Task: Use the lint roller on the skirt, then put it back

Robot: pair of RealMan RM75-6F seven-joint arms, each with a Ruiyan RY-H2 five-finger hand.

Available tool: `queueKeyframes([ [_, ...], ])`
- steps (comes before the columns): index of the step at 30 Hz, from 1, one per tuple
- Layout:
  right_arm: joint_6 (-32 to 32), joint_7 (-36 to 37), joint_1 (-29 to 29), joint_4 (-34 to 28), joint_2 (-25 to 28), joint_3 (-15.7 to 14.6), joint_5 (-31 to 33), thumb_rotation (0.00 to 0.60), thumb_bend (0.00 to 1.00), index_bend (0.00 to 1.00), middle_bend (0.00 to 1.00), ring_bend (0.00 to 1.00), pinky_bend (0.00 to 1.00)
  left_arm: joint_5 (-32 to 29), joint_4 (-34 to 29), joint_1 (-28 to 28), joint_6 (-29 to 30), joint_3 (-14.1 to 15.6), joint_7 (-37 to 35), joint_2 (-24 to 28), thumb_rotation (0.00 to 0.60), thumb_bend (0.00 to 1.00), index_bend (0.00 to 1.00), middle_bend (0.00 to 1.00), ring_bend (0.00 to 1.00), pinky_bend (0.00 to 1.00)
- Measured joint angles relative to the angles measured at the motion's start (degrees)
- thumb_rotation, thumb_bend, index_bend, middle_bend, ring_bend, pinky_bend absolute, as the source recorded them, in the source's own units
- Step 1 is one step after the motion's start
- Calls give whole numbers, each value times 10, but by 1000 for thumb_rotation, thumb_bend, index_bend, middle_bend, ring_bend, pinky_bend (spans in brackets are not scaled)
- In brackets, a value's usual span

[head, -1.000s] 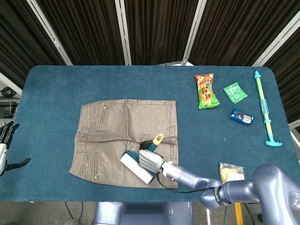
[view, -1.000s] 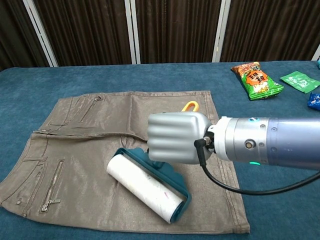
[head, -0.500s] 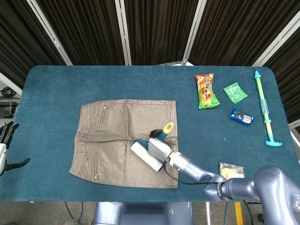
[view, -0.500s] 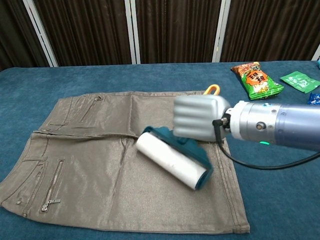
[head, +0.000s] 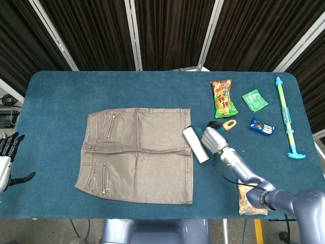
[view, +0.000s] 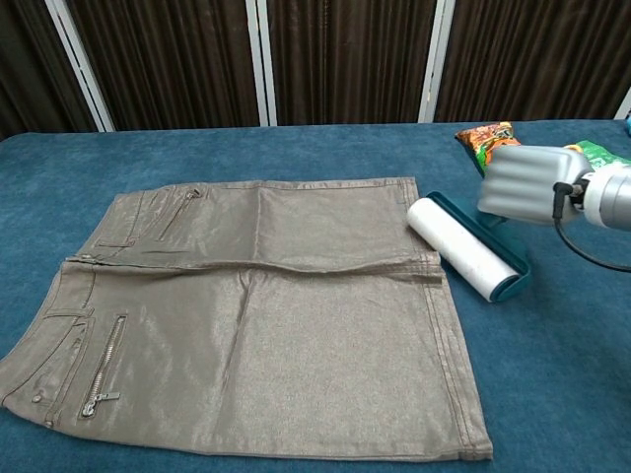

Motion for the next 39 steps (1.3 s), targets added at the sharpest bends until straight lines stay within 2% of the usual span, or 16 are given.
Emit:
queueKeyframes([
  [3, -4, 32, -16, 19, 0, 5, 14, 600, 954, 522, 579, 519, 525, 0, -1, 0, 0, 0, 2, 0, 600, 0, 0, 0, 0, 0],
  [5, -7, 50, -28, 36, 0, 9, 25, 600, 798, 440, 567, 505, 526, 1, -3, 0, 1, 0, 2, 0, 600, 0, 0, 0, 0, 0],
  [7, -9, 67, -36, 47, 0, 10, 30, 600, 314, 155, 461, 436, 533, 3, -5, 0, 2, 1, 3, 1, 600, 0, 0, 0, 0, 0],
  [8, -11, 79, -39, 50, 1, 10, 29, 600, 116, 44, 381, 391, 537, 3, -6, 0, 3, 1, 3, 1, 600, 0, 0, 0, 0, 0],
  [9, -11, 90, -42, 50, 2, 10, 26, 600, 38, 6, 333, 364, 539, 4, -6, 1, 3, 1, 2, 2, 600, 0, 0, 0, 0, 0],
  [10, -11, 101, -44, 50, 4, 10, 23, 600, 0, 0, 282, 335, 540, 5, -7, 1, 4, 1, 2, 2, 600, 0, 0, 0, 0, 0],
  [16, 27, 146, -62, 18, 36, 12, -12, 600, 0, 0, 224, 297, 540, 13, -14, 3, 7, 5, -5, 8, 600, 0, 0, 0, 0, 0],
  [27, 129, 179, -110, -122, 129, 31, -31, 600, 0, 0, 185, 265, 533, 37, -26, 11, 22, 12, -35, 26, 600, 0, 0, 0, 0, 0],
  [32, 187, 268, -145, -172, 159, 40, -50, 600, 0, 0, 21, 74, 319, 63, -24, 14, 38, 17, -37, 26, 600, 0, 0, 0, 0, 0],
  [34, 217, 306, -164, -196, 170, 42, -60, 600, 0, 0, 0, 16, 252, 79, -19, 17, 54, 19, -39, 24, 600, 0, 0, 0, 0, 0],
  [39, 327, 403, -234, -288, 208, 41, -93, 600, 0, 0, 0, 0, 31, 98, -9, 23, 77, 21, -50, 22, 600, 0, 0, 0, 0, 0],
])
